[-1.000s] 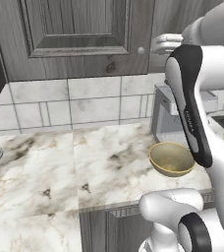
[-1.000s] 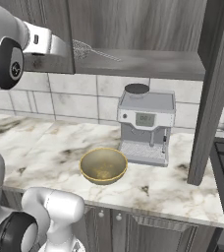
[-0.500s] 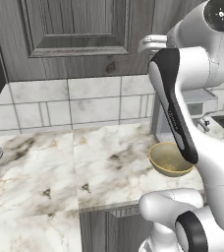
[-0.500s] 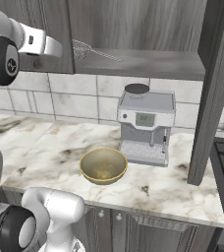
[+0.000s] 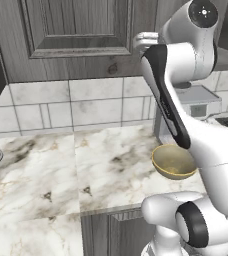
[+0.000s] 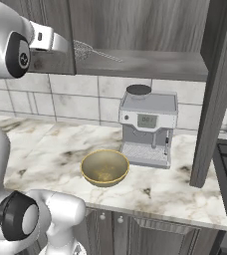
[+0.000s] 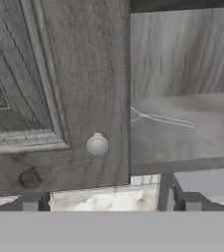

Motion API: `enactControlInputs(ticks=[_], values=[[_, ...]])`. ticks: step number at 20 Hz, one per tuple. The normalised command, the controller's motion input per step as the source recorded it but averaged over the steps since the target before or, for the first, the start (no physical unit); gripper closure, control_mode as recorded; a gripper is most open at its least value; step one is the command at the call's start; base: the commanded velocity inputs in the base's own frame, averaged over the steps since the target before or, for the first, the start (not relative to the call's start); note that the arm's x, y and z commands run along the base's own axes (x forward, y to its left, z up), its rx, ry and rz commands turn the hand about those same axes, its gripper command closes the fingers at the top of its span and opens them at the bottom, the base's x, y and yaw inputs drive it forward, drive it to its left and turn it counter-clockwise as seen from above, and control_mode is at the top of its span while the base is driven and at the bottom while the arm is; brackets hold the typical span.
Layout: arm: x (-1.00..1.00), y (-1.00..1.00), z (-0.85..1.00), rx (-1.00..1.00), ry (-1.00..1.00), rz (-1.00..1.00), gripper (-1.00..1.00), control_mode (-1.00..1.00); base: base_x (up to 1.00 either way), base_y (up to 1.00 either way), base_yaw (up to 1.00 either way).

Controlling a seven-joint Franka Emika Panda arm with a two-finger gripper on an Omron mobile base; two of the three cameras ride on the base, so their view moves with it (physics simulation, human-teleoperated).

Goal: Open the cabinet and setup a tea strainer by placing it in the bowl upright.

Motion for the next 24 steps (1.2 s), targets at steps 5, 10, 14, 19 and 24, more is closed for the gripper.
enactControlInputs(ticks=[5,10,14,19,24], values=[[0.46,0.12,0.00,0.00,0.03,0.00,-1.00,-1.00,0.00,0.00,0.00],[0.38,0.02,0.00,0.00,0.05,0.04,-1.00,-1.00,0.00,0.00,0.00],[0.36,0.00,-0.01,0.00,0.03,0.03,-1.00,-1.00,0.00,0.00,0.00],[0.37,0.00,-0.03,0.00,0.01,0.03,-1.00,-1.00,0.00,0.00,0.00],[0.20,0.00,-0.16,0.00,0.00,0.01,-1.00,-1.00,0.00,0.00,0.00]])
